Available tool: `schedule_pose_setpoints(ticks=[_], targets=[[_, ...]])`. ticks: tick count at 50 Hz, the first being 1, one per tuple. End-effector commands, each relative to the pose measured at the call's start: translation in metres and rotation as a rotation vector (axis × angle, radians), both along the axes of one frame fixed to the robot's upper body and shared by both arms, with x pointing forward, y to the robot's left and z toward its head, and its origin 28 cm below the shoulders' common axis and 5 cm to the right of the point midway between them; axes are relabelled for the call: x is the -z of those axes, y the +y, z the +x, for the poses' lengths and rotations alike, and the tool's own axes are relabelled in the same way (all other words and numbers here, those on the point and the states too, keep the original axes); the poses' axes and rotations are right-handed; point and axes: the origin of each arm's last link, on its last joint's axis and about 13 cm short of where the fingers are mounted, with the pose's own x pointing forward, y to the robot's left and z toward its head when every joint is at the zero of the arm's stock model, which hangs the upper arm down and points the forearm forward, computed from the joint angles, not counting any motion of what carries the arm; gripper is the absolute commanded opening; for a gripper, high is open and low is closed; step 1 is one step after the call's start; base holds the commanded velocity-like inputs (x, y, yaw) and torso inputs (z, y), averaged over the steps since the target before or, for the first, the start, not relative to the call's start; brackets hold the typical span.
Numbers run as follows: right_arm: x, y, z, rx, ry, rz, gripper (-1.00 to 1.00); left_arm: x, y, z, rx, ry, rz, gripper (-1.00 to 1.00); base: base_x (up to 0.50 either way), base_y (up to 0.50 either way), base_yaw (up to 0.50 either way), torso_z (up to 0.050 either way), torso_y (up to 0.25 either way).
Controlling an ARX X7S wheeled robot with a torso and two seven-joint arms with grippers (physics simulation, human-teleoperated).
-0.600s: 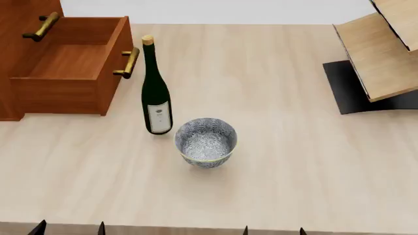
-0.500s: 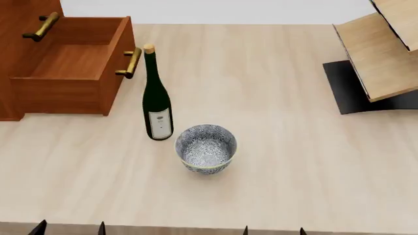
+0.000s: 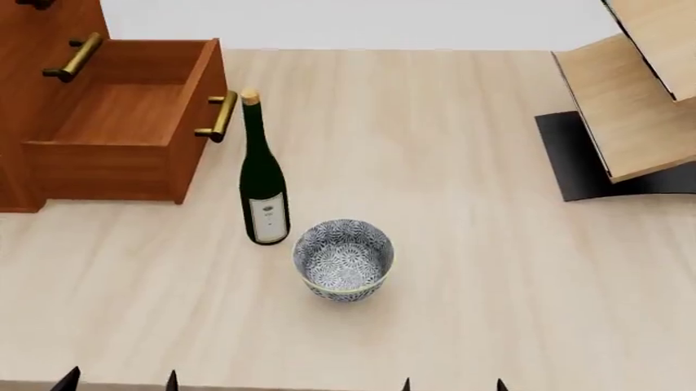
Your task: Put the wine bottle in the bottom drawer of the cabinet.
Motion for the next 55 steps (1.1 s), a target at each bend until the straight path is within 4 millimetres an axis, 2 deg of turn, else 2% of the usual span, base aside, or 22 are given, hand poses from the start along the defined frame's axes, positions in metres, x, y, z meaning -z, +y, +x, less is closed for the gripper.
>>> schedule_pose_setpoints(ticks=[1,30,40,55], targets=[[0.0005,0.0002,0.0001,0.003,-0.003,-0.008,1.00,0.0006,-0.0002,0.0005,-0.003,0.006,0.008,1.00,0.00,0.00,0.00,0.050,0.000],[0.0006,0.0008,-0.0003,-0.008,-0.013,-0.018,1.00,-0.0006,0.0002,-0.0003,-0.011,-0.020,0.003,1.00,0.00,0.00,0.00,0.050,0.000],[0.0012,0.0011,-0.0004,-0.018,-0.015,-0.027,1.00,-0.0002,-0.0003,0.0000,-0.005,-0.019,0.004,1.00,0.00,0.17,0.00,0.002,0.000],[0.0007,0.0016,-0.0002,-0.022,-0.015,-0.029,1.00,0.0005,-0.0001,0.0005,-0.004,-0.021,0.004,1.00,0.00,0.36,0.00,0.000,0.000]])
